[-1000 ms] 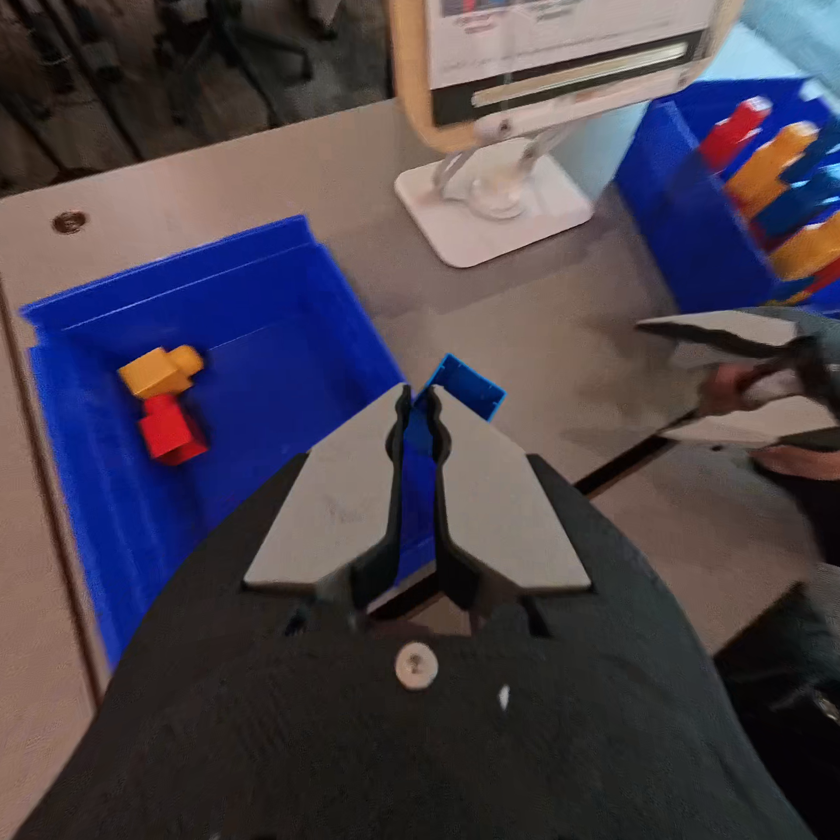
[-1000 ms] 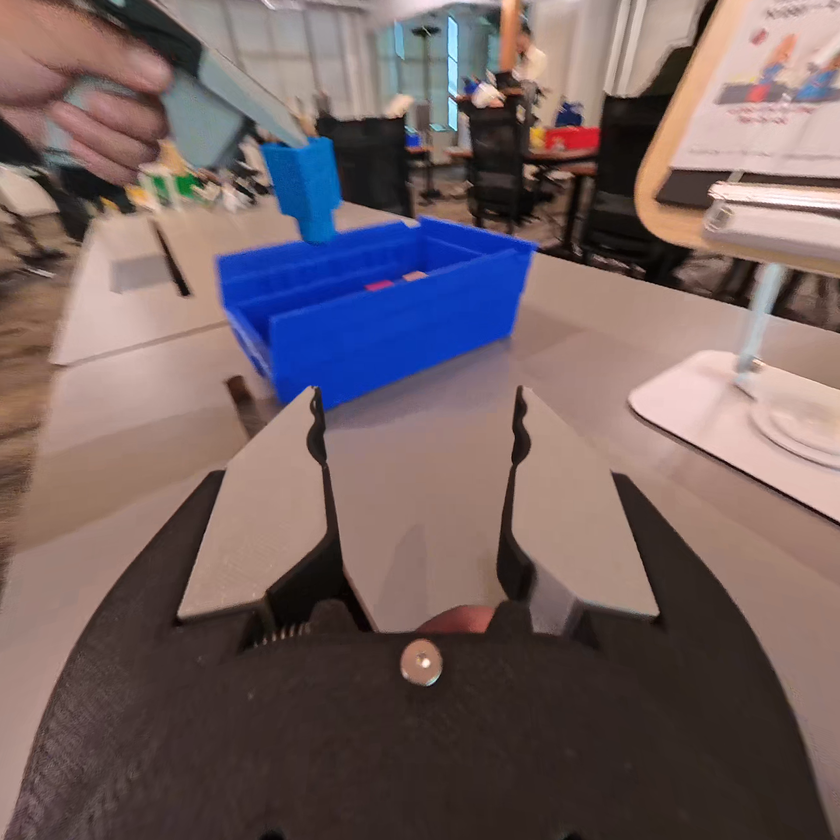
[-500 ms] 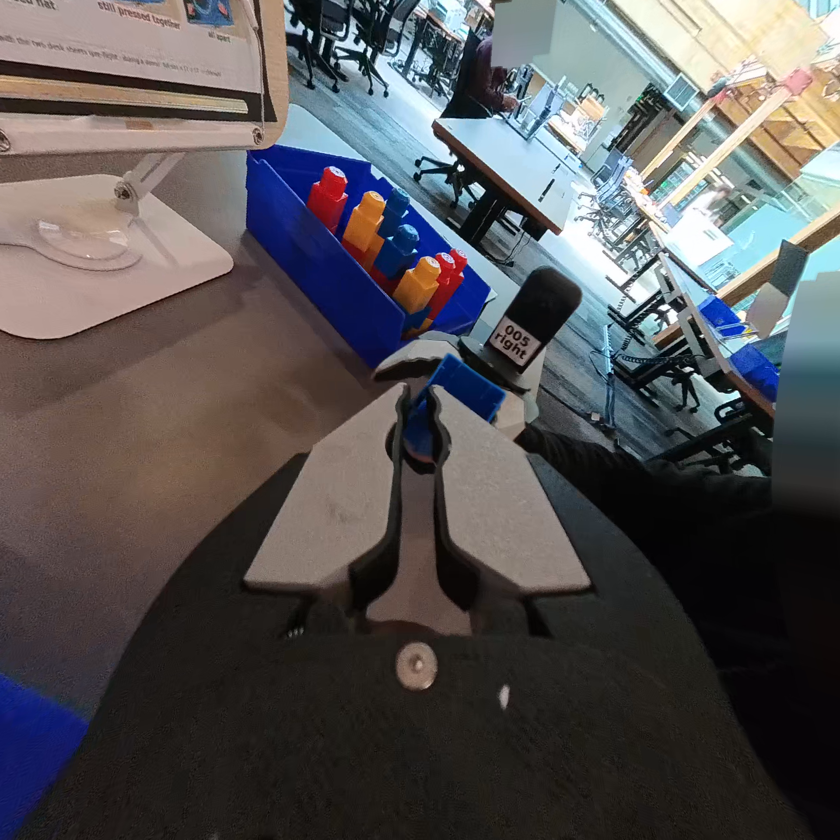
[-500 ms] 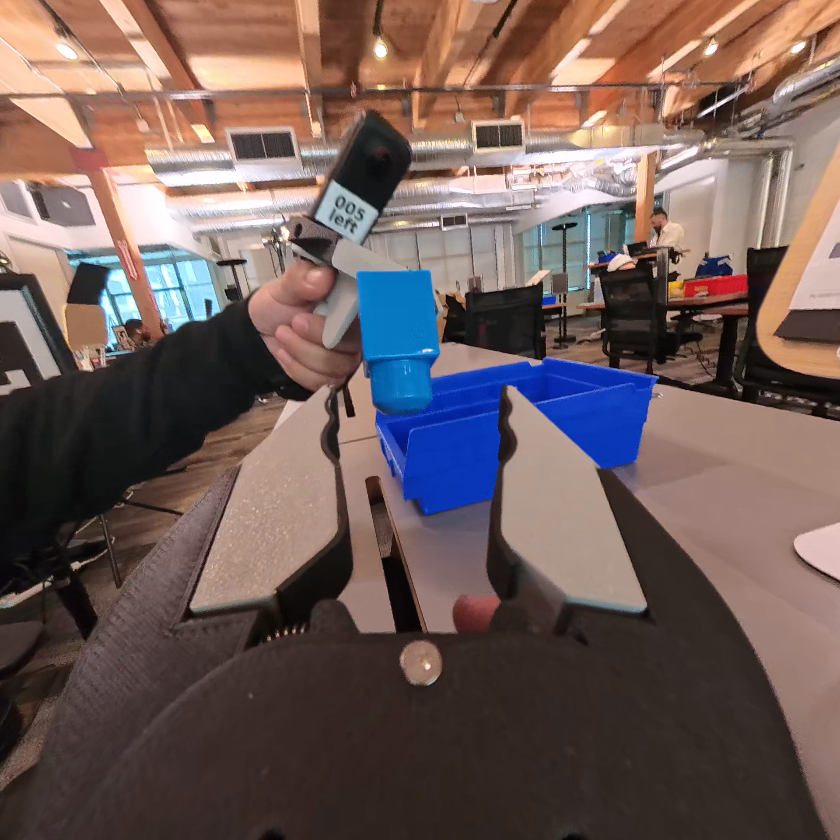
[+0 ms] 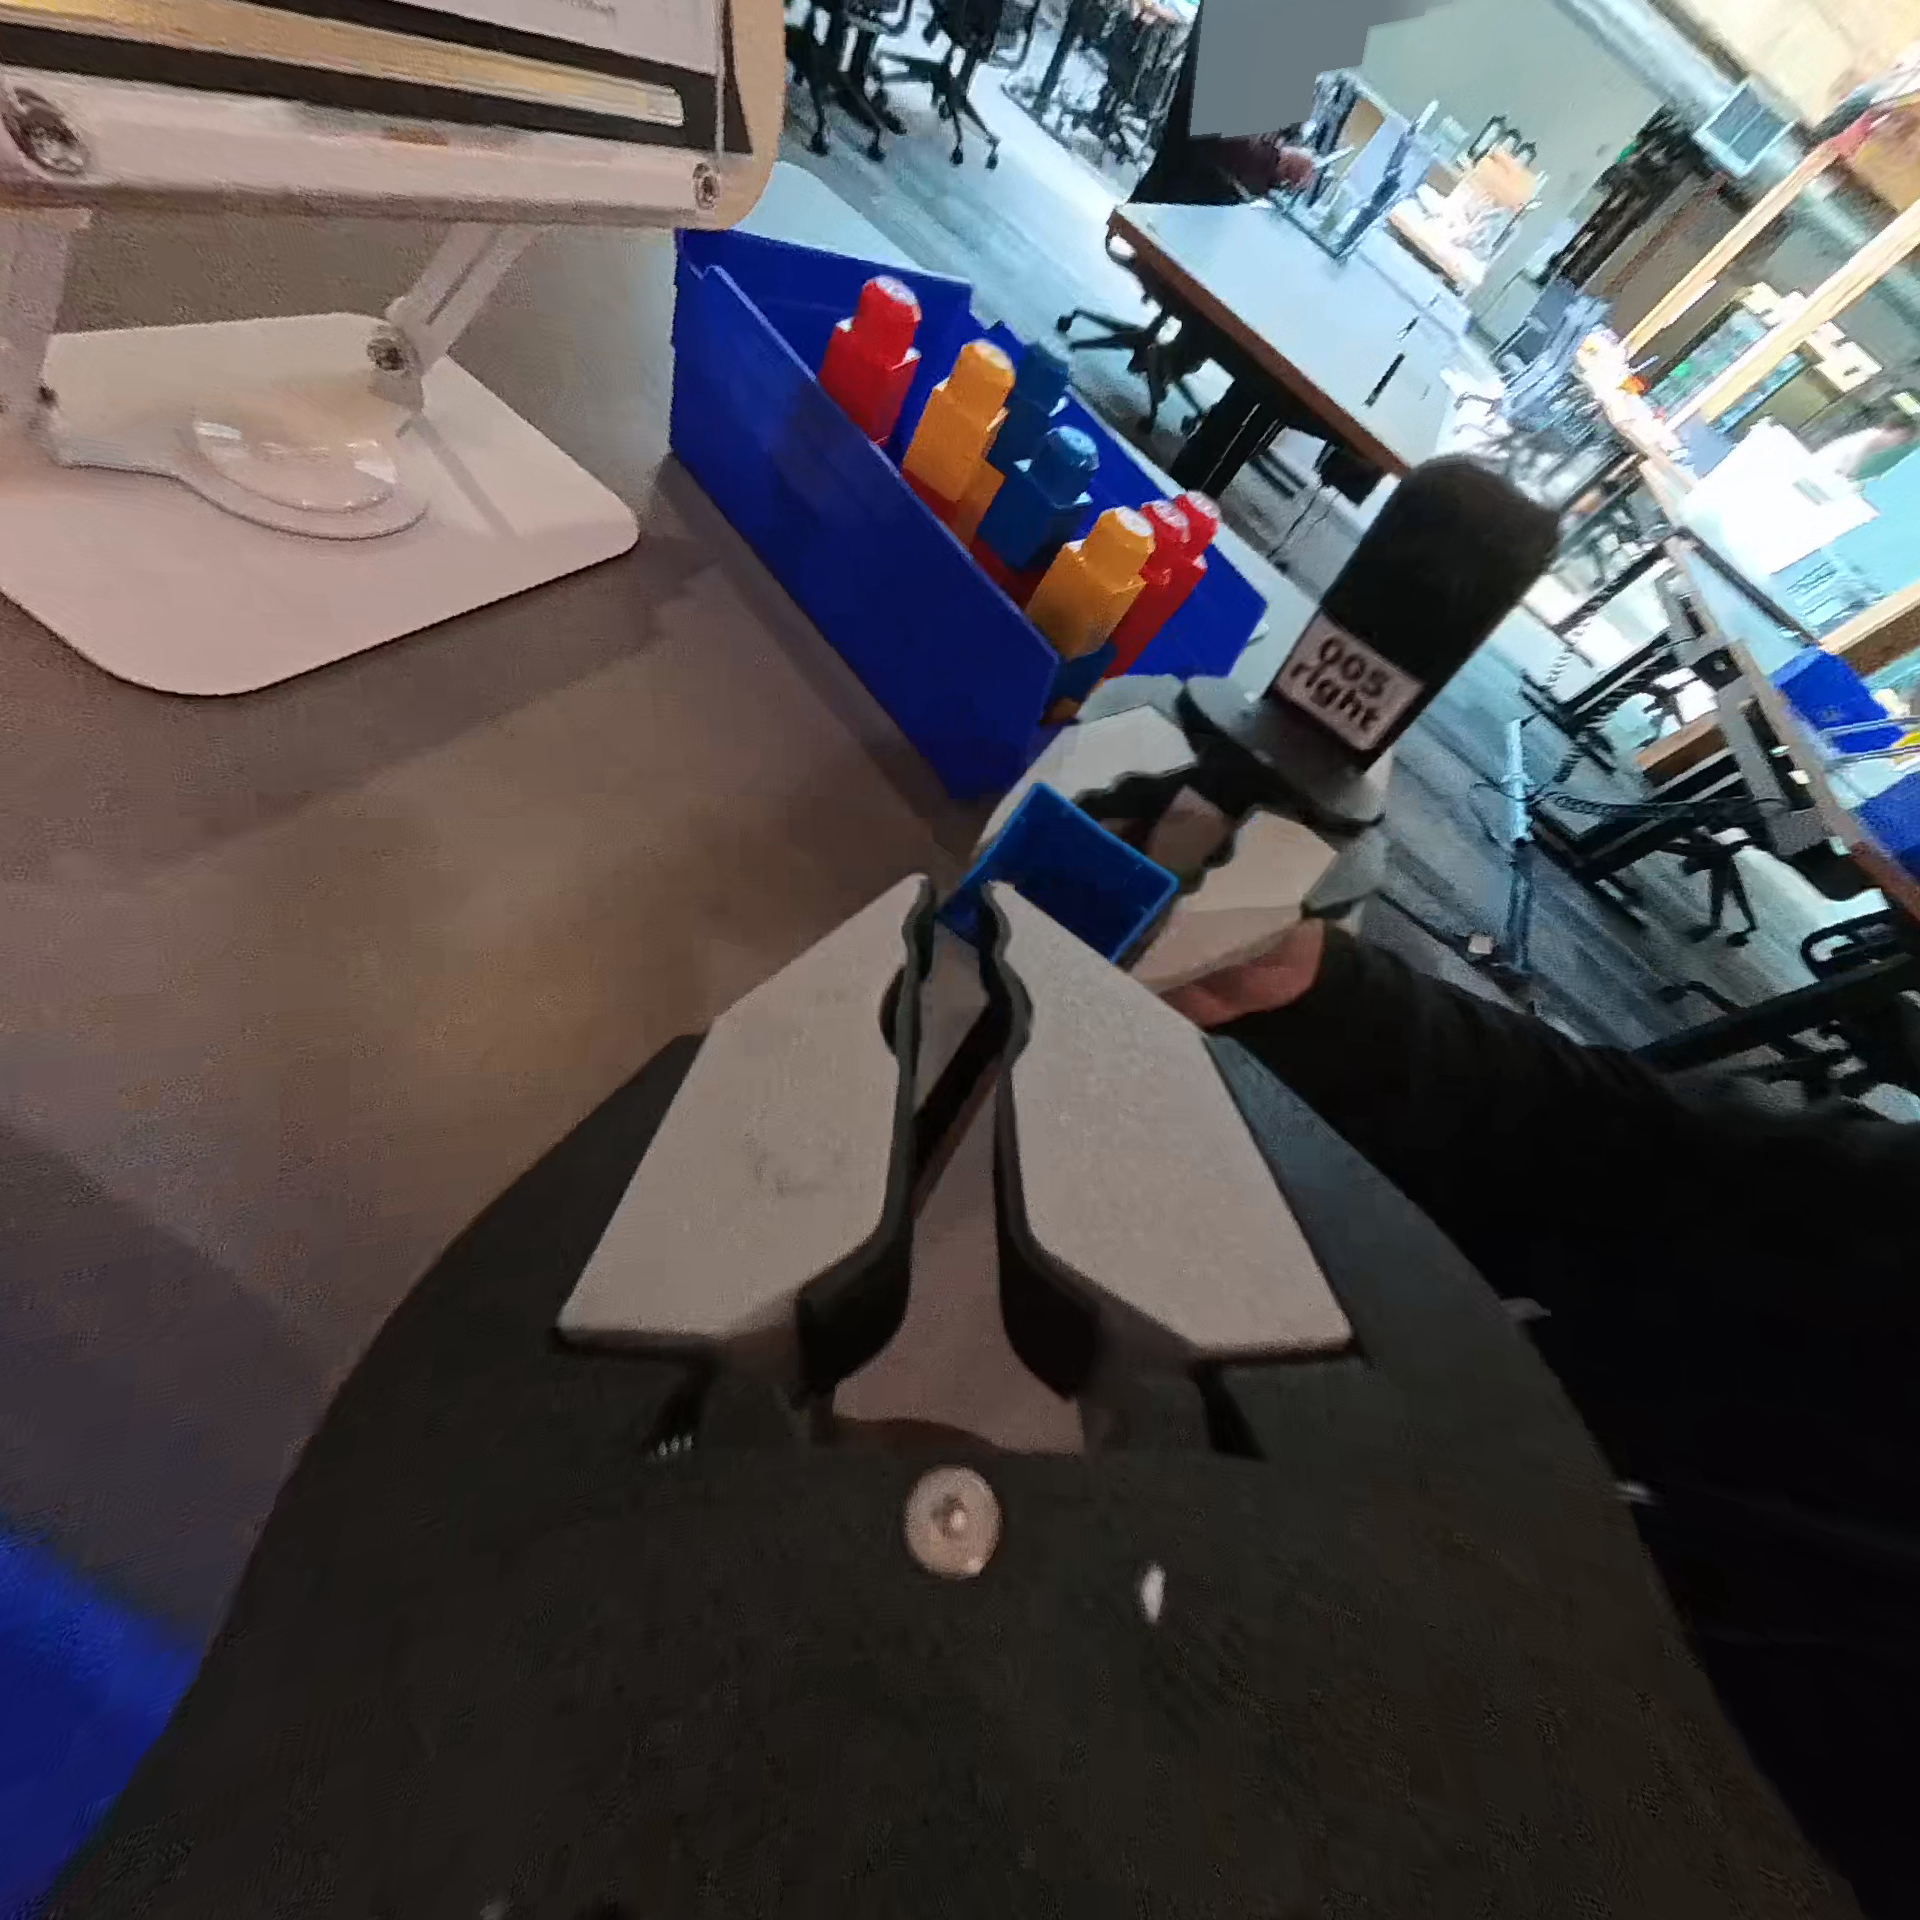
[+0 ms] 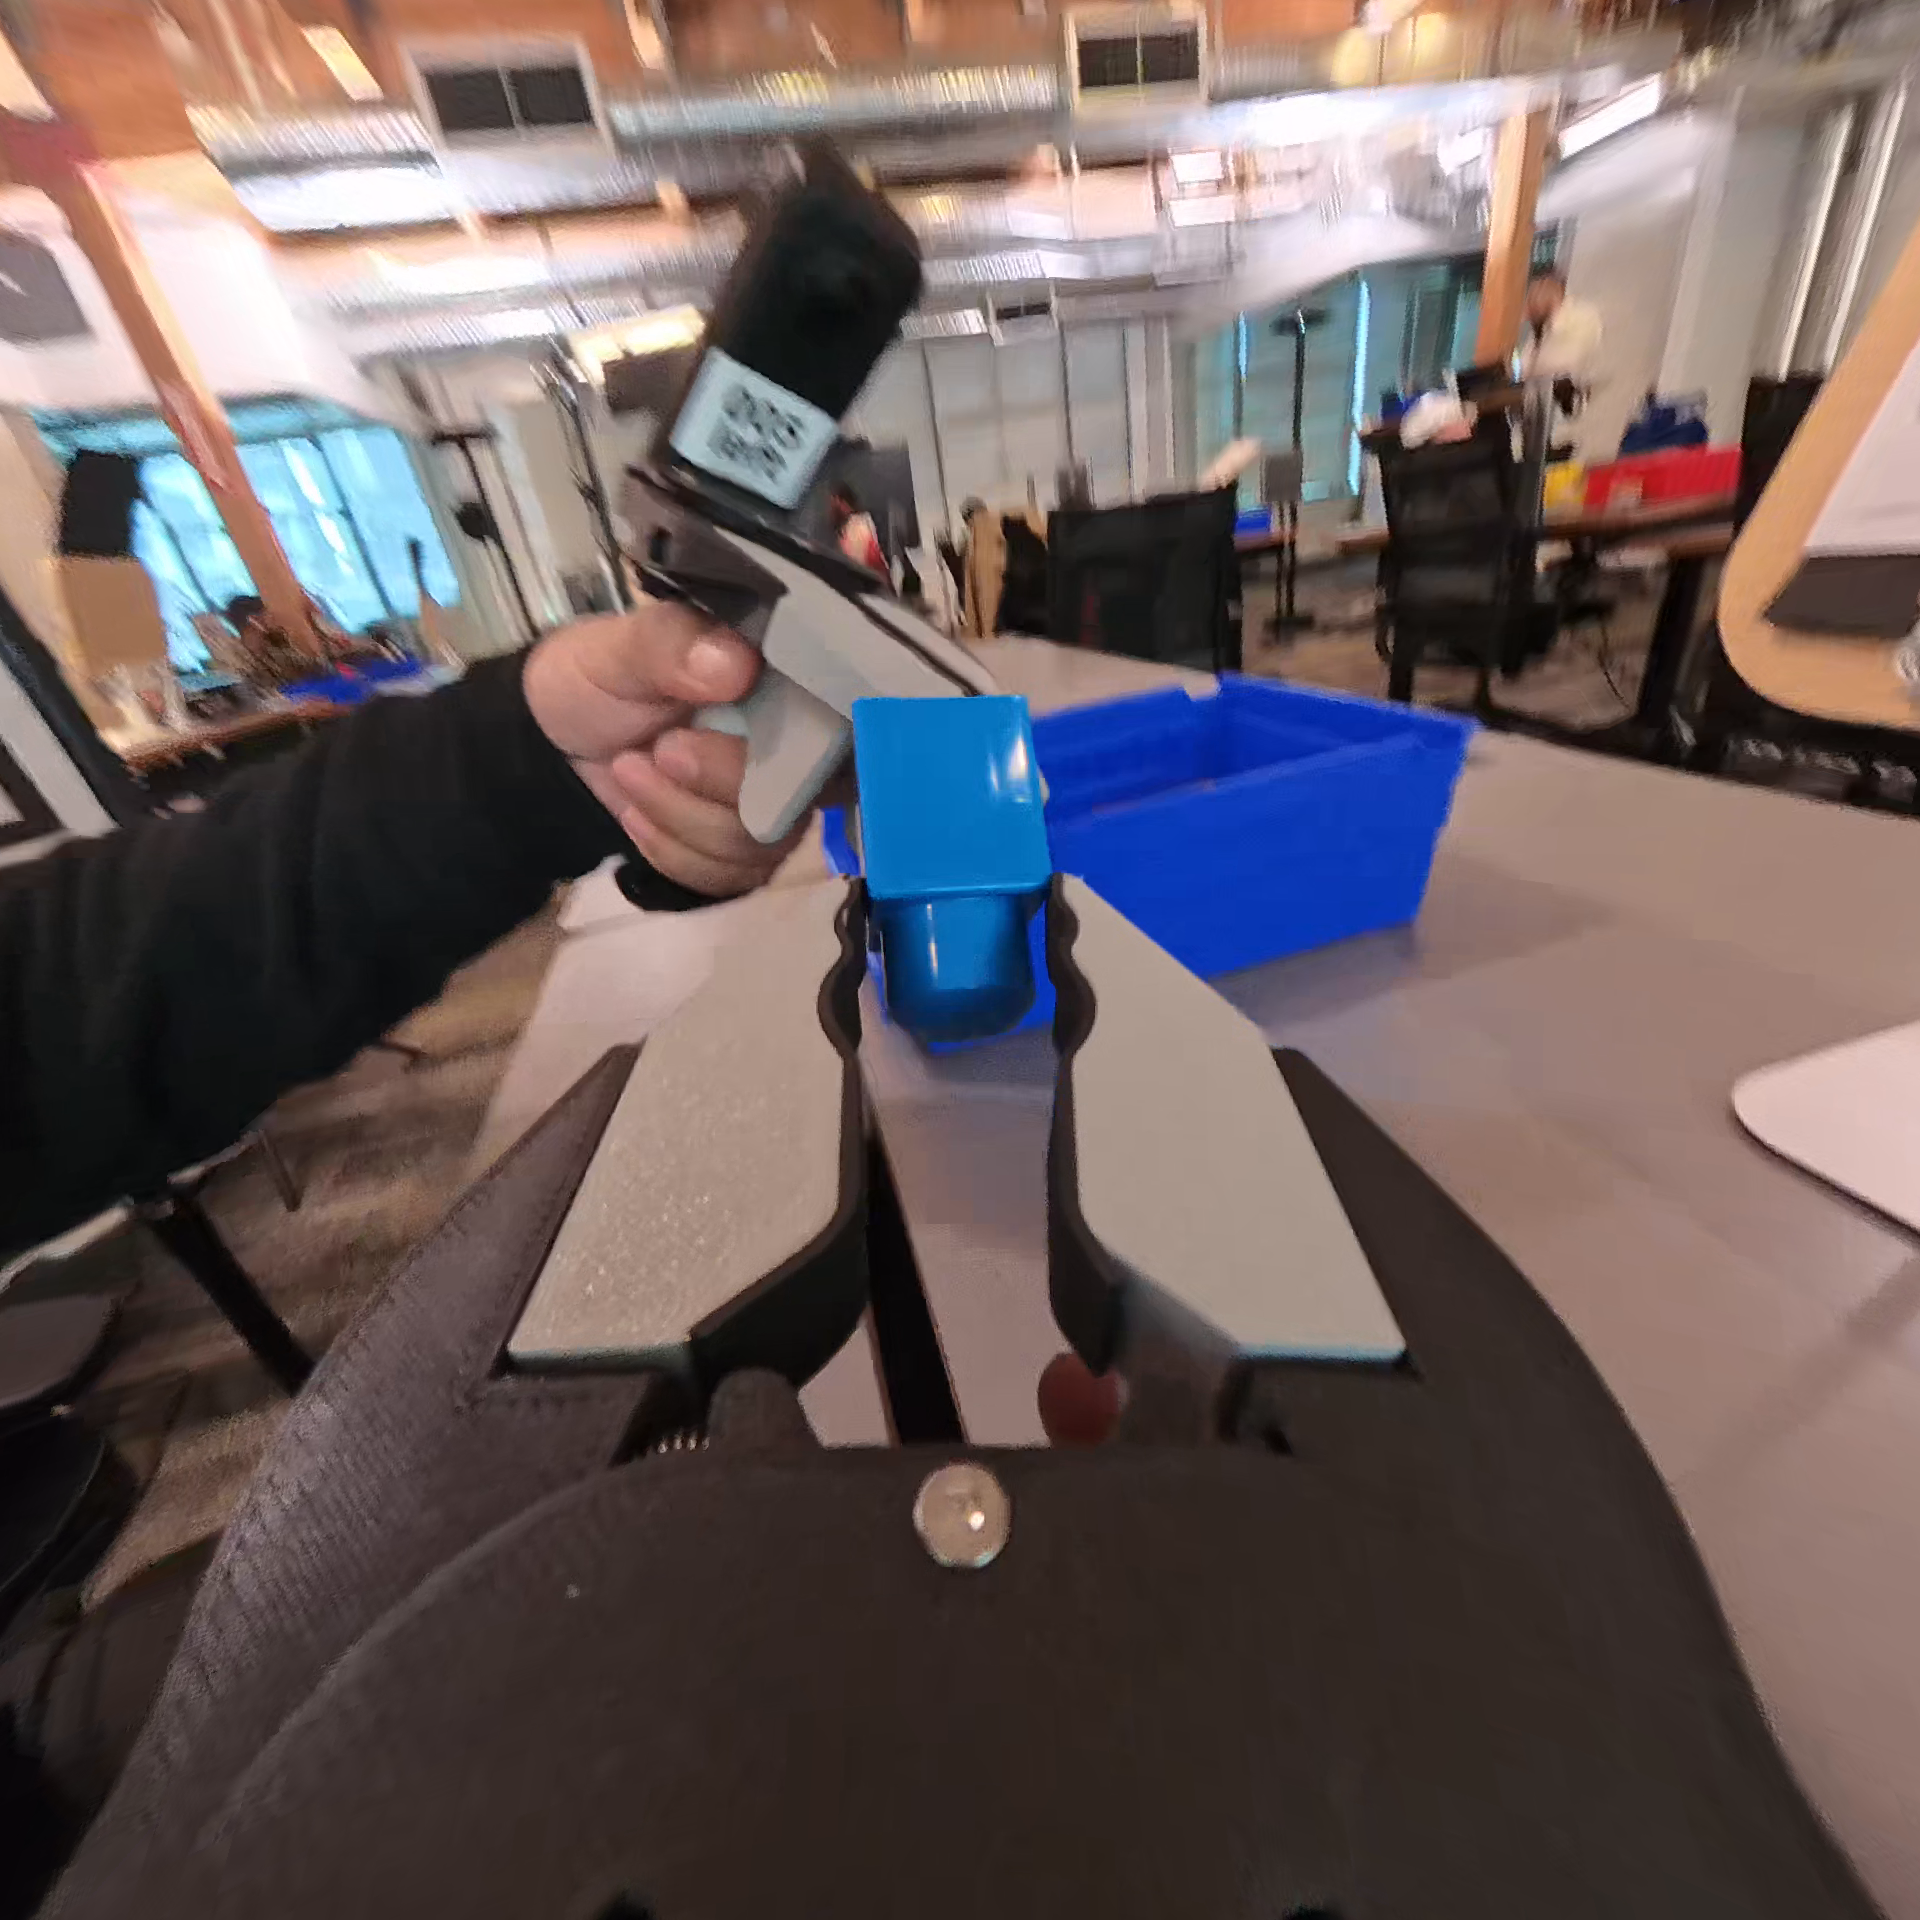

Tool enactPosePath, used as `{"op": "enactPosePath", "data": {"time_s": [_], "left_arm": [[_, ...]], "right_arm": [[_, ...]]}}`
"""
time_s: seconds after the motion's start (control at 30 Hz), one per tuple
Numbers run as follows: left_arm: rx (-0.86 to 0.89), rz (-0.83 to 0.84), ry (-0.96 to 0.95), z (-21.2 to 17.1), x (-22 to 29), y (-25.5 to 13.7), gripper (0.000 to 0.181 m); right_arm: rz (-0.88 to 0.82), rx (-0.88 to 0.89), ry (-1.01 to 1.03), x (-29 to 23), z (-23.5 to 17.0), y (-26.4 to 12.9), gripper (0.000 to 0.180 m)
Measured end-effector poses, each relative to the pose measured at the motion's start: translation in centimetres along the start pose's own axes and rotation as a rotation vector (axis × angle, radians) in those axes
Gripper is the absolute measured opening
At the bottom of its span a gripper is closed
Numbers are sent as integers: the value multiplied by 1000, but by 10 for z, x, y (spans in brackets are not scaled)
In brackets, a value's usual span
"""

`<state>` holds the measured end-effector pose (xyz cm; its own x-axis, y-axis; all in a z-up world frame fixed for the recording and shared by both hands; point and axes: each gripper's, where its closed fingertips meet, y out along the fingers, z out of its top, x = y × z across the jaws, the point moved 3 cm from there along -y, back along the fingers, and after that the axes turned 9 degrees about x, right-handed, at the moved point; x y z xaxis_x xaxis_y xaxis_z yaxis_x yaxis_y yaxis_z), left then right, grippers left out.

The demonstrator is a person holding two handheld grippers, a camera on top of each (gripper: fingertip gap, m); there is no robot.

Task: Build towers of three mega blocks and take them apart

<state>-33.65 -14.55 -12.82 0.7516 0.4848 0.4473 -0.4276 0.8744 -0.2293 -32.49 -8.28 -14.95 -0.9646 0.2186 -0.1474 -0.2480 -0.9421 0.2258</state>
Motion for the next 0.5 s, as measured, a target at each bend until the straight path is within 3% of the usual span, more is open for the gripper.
{"op": "enactPosePath", "data": {"time_s": [0.07,0.27,0.4,0.5], "left_arm": [[-19,74,31,-6,-16,-2,17],[-11,63,151,-22,-26,-8,14],[-33,72,278,-41,-25,6,16],[49,119,312,-40,-34,9,17]], "right_arm": [[-72,-68,-29,13,-6,-4,30],[-162,-276,-90,27,-19,-17,30],[-171,-475,-137,27,-38,-24,31],[-199,-699,-217,40,-49,-36,30]]}}
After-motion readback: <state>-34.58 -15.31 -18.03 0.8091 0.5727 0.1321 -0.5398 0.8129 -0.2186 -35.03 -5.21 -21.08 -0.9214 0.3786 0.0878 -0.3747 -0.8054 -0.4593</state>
